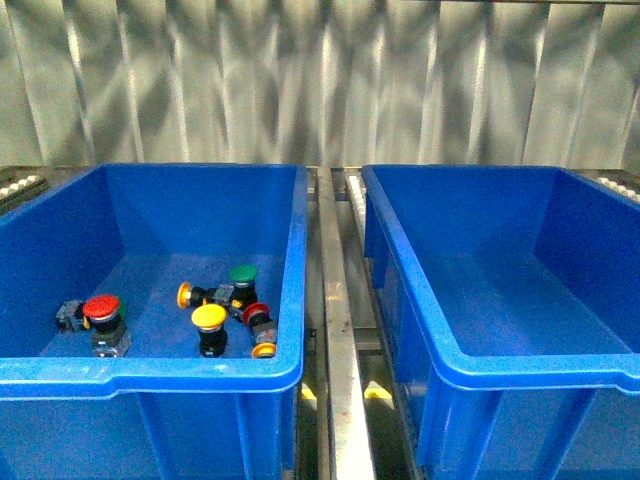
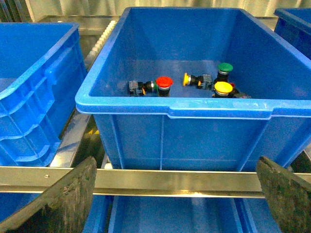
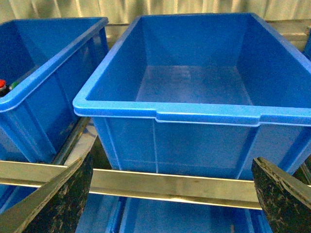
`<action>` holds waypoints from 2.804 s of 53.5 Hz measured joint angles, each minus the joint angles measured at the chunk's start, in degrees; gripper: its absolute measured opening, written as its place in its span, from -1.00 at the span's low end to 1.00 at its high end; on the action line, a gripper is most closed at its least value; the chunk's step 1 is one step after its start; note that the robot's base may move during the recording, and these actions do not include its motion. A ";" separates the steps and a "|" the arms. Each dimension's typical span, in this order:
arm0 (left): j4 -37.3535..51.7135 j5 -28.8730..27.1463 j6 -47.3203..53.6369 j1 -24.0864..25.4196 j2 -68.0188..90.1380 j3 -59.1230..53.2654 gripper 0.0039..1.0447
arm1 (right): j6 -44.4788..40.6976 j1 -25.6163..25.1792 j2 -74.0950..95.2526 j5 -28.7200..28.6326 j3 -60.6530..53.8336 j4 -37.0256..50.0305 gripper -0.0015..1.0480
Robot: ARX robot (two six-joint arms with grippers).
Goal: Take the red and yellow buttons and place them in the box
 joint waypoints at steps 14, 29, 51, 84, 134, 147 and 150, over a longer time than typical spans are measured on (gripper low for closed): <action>0.00 -0.02 0.00 0.00 0.00 0.00 0.85 | 0.00 -0.15 -0.04 0.00 0.00 0.00 0.87; 0.00 -0.02 -0.02 0.00 0.00 0.00 0.85 | 0.00 -0.74 -0.04 0.00 0.02 0.00 0.87; 0.00 -0.02 -0.02 0.00 0.00 0.00 0.85 | -0.02 -0.76 -0.04 0.04 0.02 0.02 0.87; -4.17 -0.11 -3.41 -0.31 1.60 1.14 0.85 | -0.02 -2.27 -0.04 0.00 0.02 0.02 0.87; 1.03 -12.98 -1.95 -3.04 74.82 55.04 0.85 | 0.00 -0.20 0.11 0.00 0.02 0.00 0.87; 0.13 -18.75 -2.91 -3.76 89.72 64.06 0.85 | -0.02 -0.20 0.11 0.00 0.02 0.00 0.87; 0.07 -18.84 -3.63 -3.76 92.21 65.72 0.85 | 0.00 -0.20 0.11 0.00 0.02 0.00 0.87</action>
